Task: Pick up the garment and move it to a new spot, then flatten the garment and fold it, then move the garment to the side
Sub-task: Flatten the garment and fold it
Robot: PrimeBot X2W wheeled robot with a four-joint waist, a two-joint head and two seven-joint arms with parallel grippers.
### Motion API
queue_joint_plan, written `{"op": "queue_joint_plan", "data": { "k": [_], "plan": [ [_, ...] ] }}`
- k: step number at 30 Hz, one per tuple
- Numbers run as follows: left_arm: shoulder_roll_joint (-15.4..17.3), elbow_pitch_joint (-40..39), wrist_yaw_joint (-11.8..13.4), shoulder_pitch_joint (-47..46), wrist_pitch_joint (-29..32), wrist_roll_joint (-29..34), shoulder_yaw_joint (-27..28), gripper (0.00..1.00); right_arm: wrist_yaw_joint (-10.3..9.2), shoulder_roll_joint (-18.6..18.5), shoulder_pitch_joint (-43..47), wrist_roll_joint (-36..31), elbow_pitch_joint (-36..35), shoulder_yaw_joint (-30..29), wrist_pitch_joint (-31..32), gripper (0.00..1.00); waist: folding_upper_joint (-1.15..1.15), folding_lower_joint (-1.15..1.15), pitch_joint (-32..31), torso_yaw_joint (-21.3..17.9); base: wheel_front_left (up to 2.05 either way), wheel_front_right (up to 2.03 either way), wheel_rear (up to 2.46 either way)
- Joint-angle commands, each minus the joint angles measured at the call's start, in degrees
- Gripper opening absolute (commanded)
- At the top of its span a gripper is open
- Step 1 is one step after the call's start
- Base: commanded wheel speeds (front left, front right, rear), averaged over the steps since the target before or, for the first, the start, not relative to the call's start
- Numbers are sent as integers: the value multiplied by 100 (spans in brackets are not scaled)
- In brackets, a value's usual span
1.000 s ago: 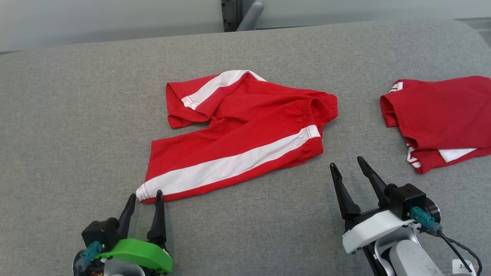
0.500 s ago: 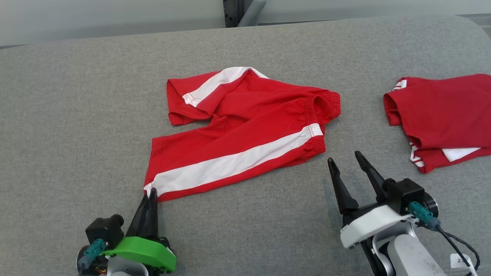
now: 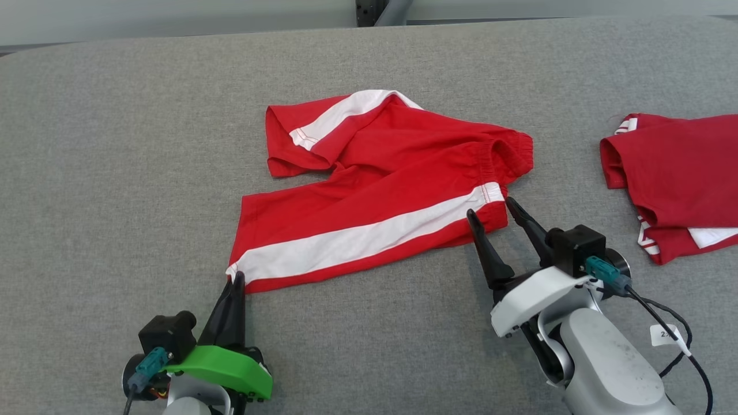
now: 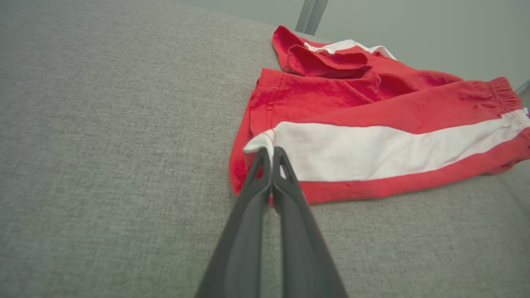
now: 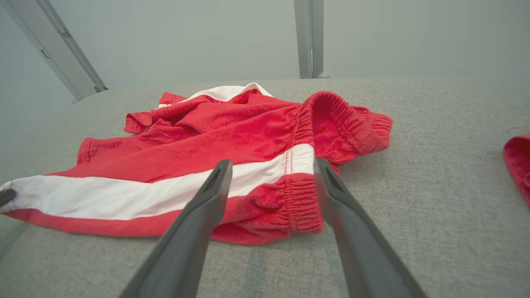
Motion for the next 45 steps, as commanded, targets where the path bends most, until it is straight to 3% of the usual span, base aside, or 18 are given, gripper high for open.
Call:
{"op": "queue_joint_plan", "data": {
  "k": [1, 15, 18, 19, 27, 28, 29, 36, 45],
  "plan": [
    [24, 8, -20, -75, 1, 82, -14, 0, -5, -15, -112, 55, 156, 48, -14, 100, 44, 0, 34, 49, 0, 0, 0],
    [24, -6, -22, -78, 1, 131, -157, 0, -4, 33, -467, 207, 671, -134, -14, 100, 44, 0, 85, 175, 0, 0, 0],
    [24, -7, -22, -71, 1, 149, -152, 0, -4, 36, -485, 248, 688, -109, -14, 67, 44, 0, 94, 176, 0, 0, 0],
    [24, -6, -22, -72, 1, 151, -152, 0, -4, 36, -494, 262, 695, -99, -14, 49, 44, 0, 98, 176, 0, 0, 0],
    [24, 17, -22, -110, 1, 138, -163, 0, -4, 15, -573, 324, 786, -38, -13, 18, 44, 0, 125, 201, 0, 0, 0],
    [24, 27, -22, -116, 1, 133, -163, 0, -4, 6, -583, 330, 808, -34, -13, 5, 44, 0, 131, 208, 0, 0, 0],
    [24, 29, -22, -123, 1, 130, -164, 0, -4, 2, -590, 335, 828, -34, -13, 0, 44, 0, 135, 218, 0, 0, 0],
    [24, -72, -18, -140, 1, 141, -71, 0, -4, 13, -577, 404, 633, -99, -14, 0, 44, 0, 64, 272, 0, 0, 0],
    [88, -989, -18, -516, 1, 437, 237, 0, -4, 33, -544, 838, -824, -458, -14, 0, 44, 0, -547, 362, 0, 0, 0]
  ]
}}
